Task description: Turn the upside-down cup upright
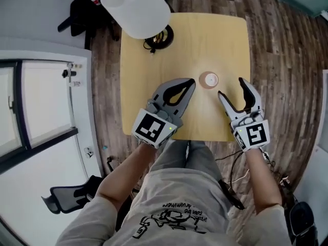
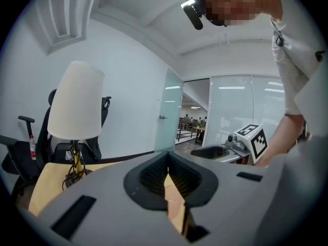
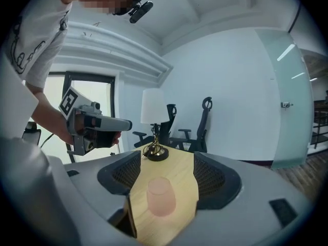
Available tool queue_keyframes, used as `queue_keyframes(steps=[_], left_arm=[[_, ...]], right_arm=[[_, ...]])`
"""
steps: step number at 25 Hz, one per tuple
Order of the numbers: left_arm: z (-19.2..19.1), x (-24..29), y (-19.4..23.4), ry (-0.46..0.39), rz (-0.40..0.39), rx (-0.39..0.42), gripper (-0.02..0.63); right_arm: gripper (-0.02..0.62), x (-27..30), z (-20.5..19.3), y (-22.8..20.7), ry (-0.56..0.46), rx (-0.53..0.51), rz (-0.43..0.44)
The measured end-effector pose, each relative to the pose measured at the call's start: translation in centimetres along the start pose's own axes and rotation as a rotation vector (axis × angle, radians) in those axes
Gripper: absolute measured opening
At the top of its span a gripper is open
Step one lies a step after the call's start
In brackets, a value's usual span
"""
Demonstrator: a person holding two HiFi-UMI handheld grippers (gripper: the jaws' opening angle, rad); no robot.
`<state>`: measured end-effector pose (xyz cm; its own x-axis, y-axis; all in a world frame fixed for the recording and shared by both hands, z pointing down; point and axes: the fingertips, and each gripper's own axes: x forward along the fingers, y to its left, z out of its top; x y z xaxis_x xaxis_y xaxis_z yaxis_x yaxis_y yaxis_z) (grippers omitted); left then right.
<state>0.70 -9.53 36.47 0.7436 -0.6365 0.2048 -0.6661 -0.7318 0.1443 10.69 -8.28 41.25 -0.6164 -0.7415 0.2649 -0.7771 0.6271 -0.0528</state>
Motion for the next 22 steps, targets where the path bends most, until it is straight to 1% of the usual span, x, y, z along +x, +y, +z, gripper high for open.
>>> queue_keyframes(steps=[4,8,11,15,19,22], left_arm=[[-3.8,1.7,0.8,0.018,0.010,-0.016,0.008],[-7.5,3.0,1.3,0.055,0.006,-0.007,0.008],[-8.9,3.8,1.5,0.067,0.006,-0.012,0.008],[-9.9,4.7,2.2,0.068,0.011,-0.034,0.008],[-10.4,5.1,2.6,0.068,0.008,-0.043,0.008],[-10.7,5.1,3.0,0.071,0.010,-0.052,0.008]], right_arm=[[0.336,2.0,-4.5,-0.3,0.003,0.041,0.009],[0.353,4.1,-8.0,0.2,0.038,0.037,0.014],[0.360,5.3,-10.1,0.7,0.079,0.034,0.023],[0.371,6.7,-11.2,1.0,0.105,0.013,0.036],[0.376,8.3,-11.3,1.3,0.094,-0.003,0.038],[0.376,9.3,-11.9,1.4,0.110,-0.008,0.034]])
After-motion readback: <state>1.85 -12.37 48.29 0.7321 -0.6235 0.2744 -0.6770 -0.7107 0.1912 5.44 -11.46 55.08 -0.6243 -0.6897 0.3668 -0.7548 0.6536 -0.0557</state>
